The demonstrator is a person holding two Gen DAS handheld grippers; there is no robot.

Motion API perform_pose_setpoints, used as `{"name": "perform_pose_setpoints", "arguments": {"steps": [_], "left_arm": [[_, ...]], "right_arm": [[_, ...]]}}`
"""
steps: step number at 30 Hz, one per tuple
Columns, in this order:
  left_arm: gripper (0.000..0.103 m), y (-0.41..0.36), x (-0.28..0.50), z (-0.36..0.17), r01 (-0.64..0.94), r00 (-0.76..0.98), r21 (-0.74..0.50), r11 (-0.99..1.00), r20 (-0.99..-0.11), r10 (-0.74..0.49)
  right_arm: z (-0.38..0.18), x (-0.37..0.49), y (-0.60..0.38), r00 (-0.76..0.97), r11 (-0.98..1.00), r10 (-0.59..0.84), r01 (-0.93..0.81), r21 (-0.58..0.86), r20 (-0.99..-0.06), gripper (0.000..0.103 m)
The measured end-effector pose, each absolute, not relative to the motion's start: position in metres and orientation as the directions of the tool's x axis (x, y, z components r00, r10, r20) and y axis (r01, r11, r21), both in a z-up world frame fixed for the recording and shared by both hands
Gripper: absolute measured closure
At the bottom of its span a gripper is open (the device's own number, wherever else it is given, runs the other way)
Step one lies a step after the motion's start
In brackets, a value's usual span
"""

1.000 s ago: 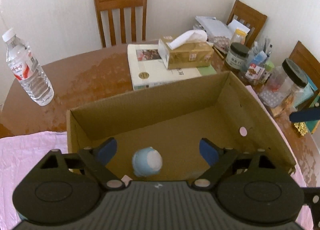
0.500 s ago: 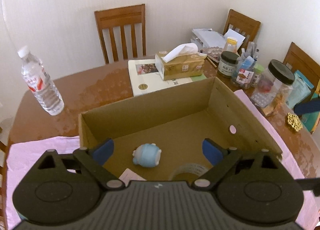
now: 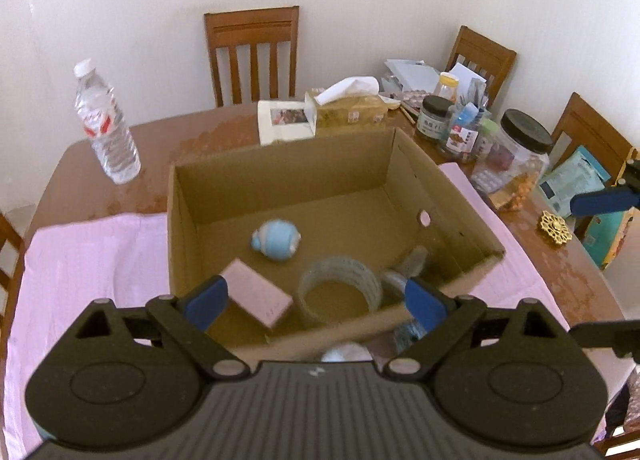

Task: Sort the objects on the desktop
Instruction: 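Withdraw both tools from the cardboard box toward the remaining items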

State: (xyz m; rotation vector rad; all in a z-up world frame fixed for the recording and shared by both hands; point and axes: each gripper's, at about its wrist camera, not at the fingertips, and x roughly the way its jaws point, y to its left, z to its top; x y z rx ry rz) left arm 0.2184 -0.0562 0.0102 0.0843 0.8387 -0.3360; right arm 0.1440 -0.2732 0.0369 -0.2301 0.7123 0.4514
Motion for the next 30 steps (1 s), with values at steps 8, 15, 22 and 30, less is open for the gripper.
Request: {"name": "perform_pose_setpoints", "arguments": {"steps": [8,15,22,30], "left_arm": [[0.008,-0.063,0.178,0.003,0.284,0.63,-0.032,0.958,-0.747,-0.212],[0.008,-0.067,0.143,-0.01,0.228,0.651,-0.009,0.974,-0.742,-0.16],[0.008,-0.065,0.11,-0.032,0.161,0.616,-0.028,0.987,-0.778,-0.123],[0.008,-0.065,0.08,-0.048,0.115,0.607,0.011,0.993,-0.792,-0.061]], "right_arm": [[0.041,0.116,-0.276,0.661,0.857,0.363,-0.513,-0.042,-0.657,0.0],[0.039,0.097,-0.284,0.649,0.843,0.392,-0.537,-0.028,-0.652,0.0],[0.024,0.079,-0.29,0.624,0.829,0.408,-0.559,-0.016,-0.667,0.0],[-0.004,0.062,-0.292,0.589,0.823,0.404,-0.568,-0.003,-0.699,0.0]]}}
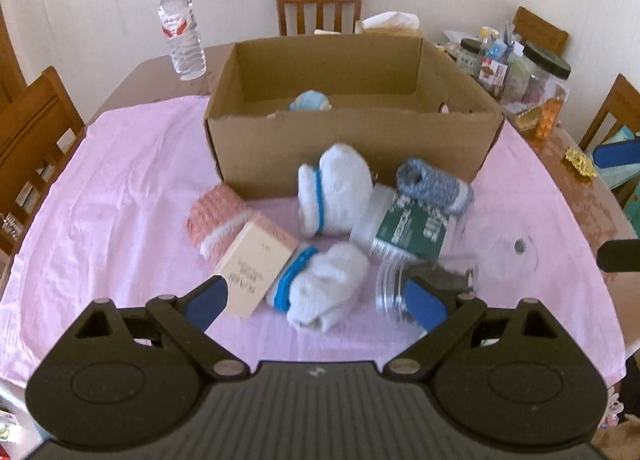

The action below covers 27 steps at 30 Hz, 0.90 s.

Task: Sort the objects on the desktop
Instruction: 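Withdraw both tools from the cardboard box toward the remaining items, then move the left tool to the white KASI box while the right tool approaches the green-white pack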

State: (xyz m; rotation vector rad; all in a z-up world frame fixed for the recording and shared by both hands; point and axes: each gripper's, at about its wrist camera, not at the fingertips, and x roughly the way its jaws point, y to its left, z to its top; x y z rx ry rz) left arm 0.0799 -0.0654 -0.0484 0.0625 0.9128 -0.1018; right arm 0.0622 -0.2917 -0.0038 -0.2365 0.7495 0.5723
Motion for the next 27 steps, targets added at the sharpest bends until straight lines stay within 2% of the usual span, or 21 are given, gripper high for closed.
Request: {"name": "perform_pose_setpoints", "arguments": {"steps": [12,27], "left_arm": [[0.008,-0.046,0.069,-0.073,0.072,0.574,-0.018,0.997,-0.817,-0.056],[0.008,-0.035,0.07,-0.097,0.159,0.538,0.001,0.987,-0.838,-0.085]], "right_arm": [[-0.046,0.049,-0.278,0.531,0.845,0.36,-0.534,0.027,-0.767,0.0],[-0.089,0.043,-0.245,0.444,0.876,0.322,-0.475,0.085,-0.836,0.0]]}}
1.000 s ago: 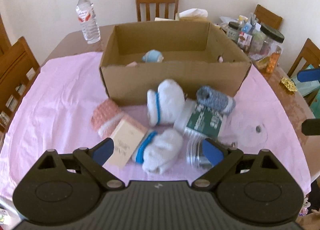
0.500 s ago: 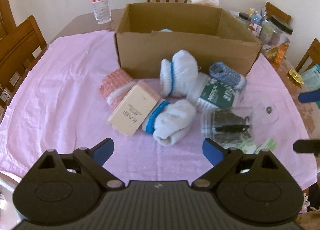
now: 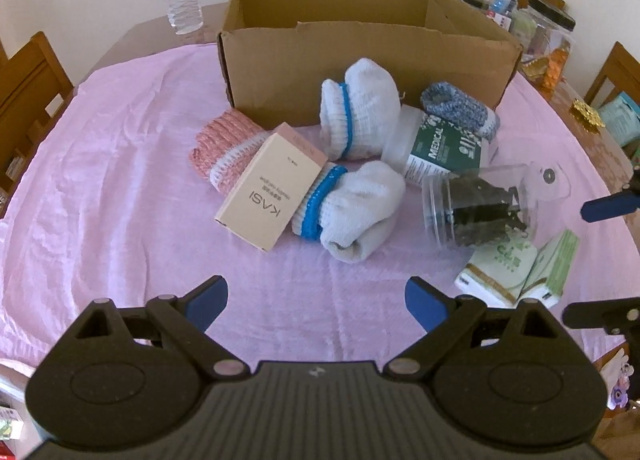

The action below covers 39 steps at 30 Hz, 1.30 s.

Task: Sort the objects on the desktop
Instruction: 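Move the left tool to the white KASI box while the right tool approaches the green-white pack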

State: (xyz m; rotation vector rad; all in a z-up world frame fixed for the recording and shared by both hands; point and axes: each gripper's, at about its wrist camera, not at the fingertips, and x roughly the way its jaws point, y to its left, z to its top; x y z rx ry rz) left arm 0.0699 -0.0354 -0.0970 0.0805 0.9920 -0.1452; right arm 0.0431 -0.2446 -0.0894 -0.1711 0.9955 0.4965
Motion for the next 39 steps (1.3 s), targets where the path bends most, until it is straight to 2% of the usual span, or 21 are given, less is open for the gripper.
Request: {"name": "perform_pose_setpoints", "arguments": {"steps": [8,25,32,36,39], "left_arm": [[0.008,-0.025,0.078,-0.106,0.179,0.537,0.024,0.984,-0.84,-0.077],[0.008,0.026,0.122,-0.119,0.095,0.539,0.045,0.994,-0.842,-0.013],[0.008,0.053,0.131,-0.117,0.059,0.549,0.096,0.994,-0.834,0.048],[0.008,0.06,0.129,-0.112,0.072,0.554,0.08,0.994,-0.832,0.027],[0.008,0.053,0.123,-0.106,0.126,0.546,0.031,0.992,-0.837,-0.043]], "right_arm": [[-0.108,0.049,-0.225,0.438,0.895,0.266,-0.442,0.052,-0.859,0.0],[-0.109,0.051,-0.217,0.442,0.928,0.186,-0.371,0.01,-0.878,0.0],[-0.107,0.056,-0.217,0.445,0.937,0.172,-0.35,0.006,-0.879,0.0],[-0.106,0.058,-0.218,0.444,0.939,0.168,-0.344,0.006,-0.88,0.0],[-0.106,0.059,-0.218,0.443,0.939,0.168,-0.345,0.005,-0.881,0.0]]}}
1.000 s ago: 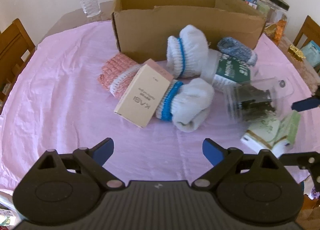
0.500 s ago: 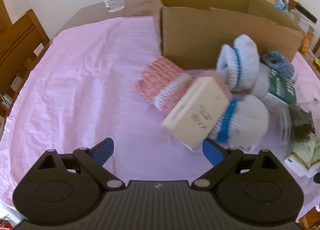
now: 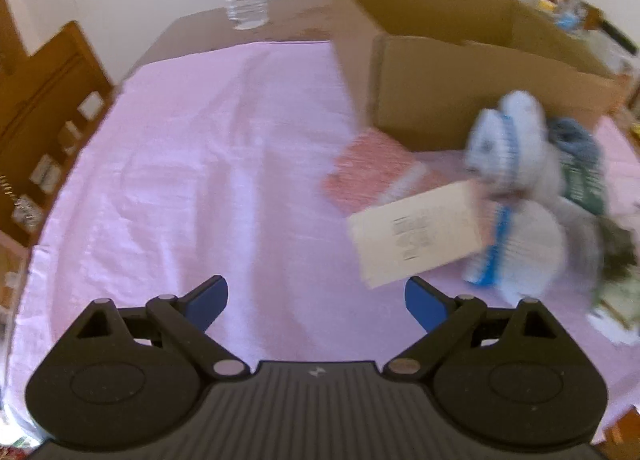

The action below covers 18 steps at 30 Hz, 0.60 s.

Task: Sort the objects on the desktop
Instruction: 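Move the left tool to the white KASI box while the right tool approaches the green-white pack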

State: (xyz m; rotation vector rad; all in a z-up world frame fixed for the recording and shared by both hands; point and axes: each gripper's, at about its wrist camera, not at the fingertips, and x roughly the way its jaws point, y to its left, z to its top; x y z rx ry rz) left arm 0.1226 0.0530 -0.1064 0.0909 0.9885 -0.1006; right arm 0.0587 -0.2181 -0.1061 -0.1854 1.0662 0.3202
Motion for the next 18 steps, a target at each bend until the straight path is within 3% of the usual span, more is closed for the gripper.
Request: {"name": "perform_pose_setpoints", "arguments": {"steps": [6,13,18], "left_arm": [[0.008,0.027,0.113,-0.107,0.141,0.545,-0.029,0.99,-0.832,-0.102],[0.008,0.023,0.119,-0.108,0.014,0.56,-0.145,0.989,-0.818,-0.128],[0.008,0.02,0.128,-0.111,-0.075,0.557,-0.144,0.987,-0.827,-0.078]], "right_arm": [[-0.108,0.059,-0.222,0.434,0.94,0.181,-0.341,0.025,-0.882,0.0],[-0.107,0.058,-0.225,0.433,0.936,0.19,-0.35,0.03,-0.881,0.0],[-0.104,0.056,-0.229,0.434,0.934,0.197,-0.356,0.033,-0.879,0.0]]}}
